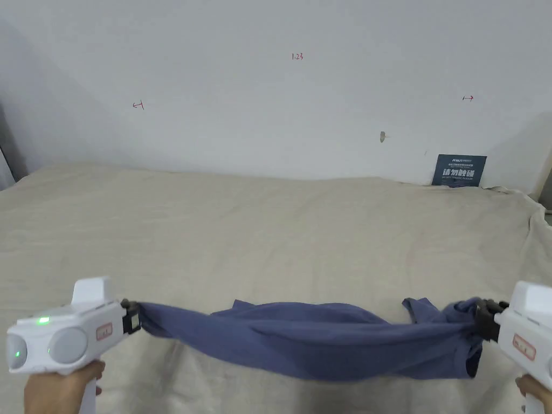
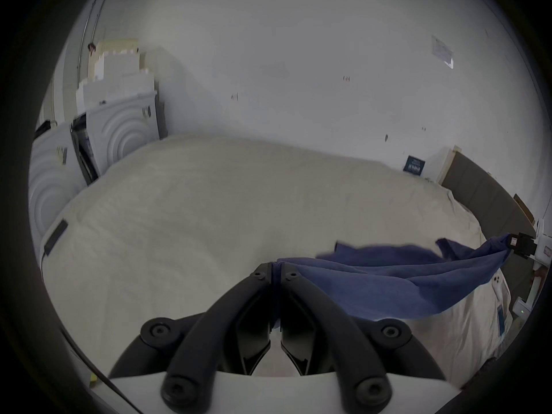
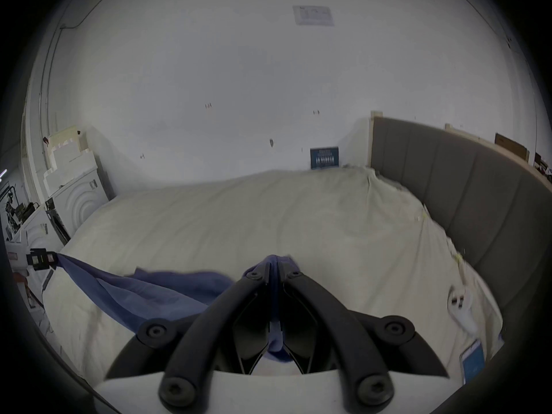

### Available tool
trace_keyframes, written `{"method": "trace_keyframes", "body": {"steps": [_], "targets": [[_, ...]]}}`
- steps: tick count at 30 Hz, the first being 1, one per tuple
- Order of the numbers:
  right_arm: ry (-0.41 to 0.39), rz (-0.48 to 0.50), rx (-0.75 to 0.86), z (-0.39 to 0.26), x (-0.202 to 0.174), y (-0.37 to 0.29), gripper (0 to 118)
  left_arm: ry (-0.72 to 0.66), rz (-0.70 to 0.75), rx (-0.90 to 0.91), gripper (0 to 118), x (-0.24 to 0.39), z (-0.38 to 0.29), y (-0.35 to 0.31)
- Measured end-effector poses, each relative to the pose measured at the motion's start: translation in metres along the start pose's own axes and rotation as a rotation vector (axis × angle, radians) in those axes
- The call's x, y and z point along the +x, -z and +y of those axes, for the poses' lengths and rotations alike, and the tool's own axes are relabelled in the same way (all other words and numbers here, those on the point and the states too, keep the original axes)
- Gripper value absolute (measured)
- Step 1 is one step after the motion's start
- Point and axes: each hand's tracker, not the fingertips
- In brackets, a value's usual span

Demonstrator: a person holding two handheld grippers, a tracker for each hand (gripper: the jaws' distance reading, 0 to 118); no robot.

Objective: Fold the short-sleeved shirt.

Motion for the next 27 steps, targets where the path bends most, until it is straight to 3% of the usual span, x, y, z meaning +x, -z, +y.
{"method": "trace_keyframes", "body": {"steps": [11, 18, 27], "targets": [[0.095, 0.004, -0.139, -0.118, 0.024, -0.071, 3, 0.002, 0.014, -0.178, 2, -0.028, -0.129, -0.045], [0.15, -0.022, -0.14, -0.152, 0.028, -0.123, 3, 0.007, 0.02, -0.17, 2, -0.046, -0.152, -0.09], [0.142, -0.075, -0.223, -0.186, 0.027, -0.147, 3, 0.015, 0.046, -0.224, 2, -0.055, -0.18, -0.102]]}}
